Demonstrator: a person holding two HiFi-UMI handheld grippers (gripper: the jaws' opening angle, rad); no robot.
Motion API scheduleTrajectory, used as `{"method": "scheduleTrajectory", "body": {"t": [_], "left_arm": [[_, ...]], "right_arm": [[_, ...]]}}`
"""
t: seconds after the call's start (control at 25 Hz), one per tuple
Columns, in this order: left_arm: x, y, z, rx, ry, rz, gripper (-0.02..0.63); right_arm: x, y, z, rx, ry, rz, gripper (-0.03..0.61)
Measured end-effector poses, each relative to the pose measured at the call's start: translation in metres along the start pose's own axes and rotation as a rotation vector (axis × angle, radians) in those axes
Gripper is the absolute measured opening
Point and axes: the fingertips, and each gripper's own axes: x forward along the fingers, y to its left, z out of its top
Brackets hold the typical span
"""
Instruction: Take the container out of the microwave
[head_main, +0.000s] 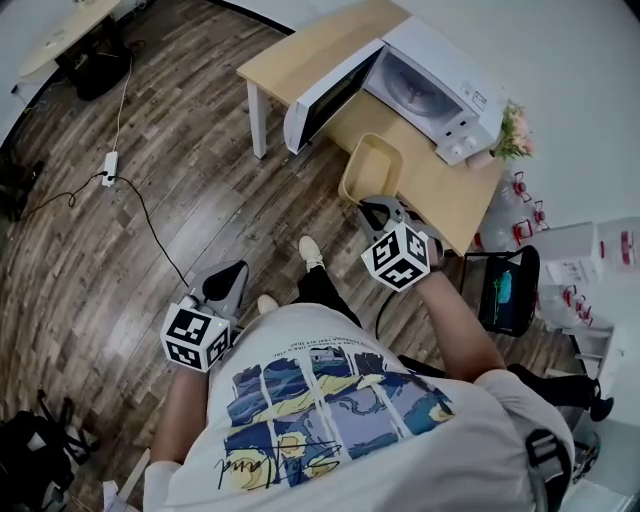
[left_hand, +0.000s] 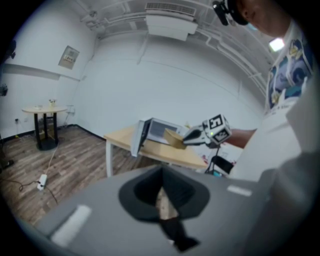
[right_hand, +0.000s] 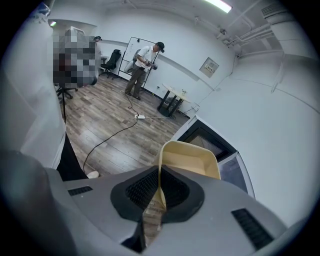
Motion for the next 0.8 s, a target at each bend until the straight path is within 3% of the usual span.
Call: {"method": "scheduleTrajectory", "body": {"t": [0.8], "left_arm": [[-0.013,-0.002,-0.013,-0.015,-0.005,0.019,0.008]], "right_arm": [[-0.011,0.010,0.003,0.003,-0.003,0.006,0.017]]}}
